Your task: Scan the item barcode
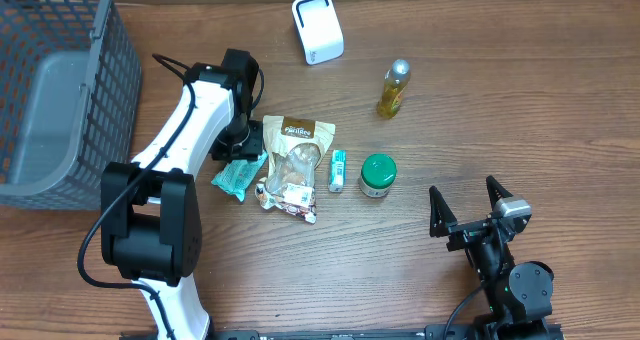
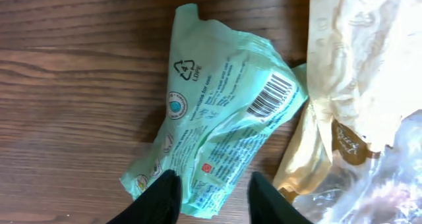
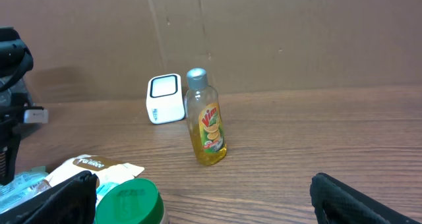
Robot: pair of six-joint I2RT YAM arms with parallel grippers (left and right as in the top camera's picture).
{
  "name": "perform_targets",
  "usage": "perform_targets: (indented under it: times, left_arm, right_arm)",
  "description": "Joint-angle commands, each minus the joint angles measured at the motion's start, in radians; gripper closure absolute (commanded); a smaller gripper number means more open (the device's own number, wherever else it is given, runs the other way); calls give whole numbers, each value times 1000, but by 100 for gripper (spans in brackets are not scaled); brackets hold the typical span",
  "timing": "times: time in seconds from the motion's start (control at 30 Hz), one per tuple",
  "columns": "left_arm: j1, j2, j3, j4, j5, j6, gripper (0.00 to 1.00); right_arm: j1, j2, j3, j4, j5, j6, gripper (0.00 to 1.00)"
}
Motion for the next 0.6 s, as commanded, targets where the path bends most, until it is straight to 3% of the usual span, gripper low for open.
perform_targets:
  times: [0.0,0.57]
  left_arm:
    - [-4,-24,22,-10,28,15,74]
    - [-7,-24,-96,75,-36,4,72]
  right_arm:
    - [-3,-7,-11,7,-1,-4,0]
    - [-3,-7,-11,7,-1,-4,0]
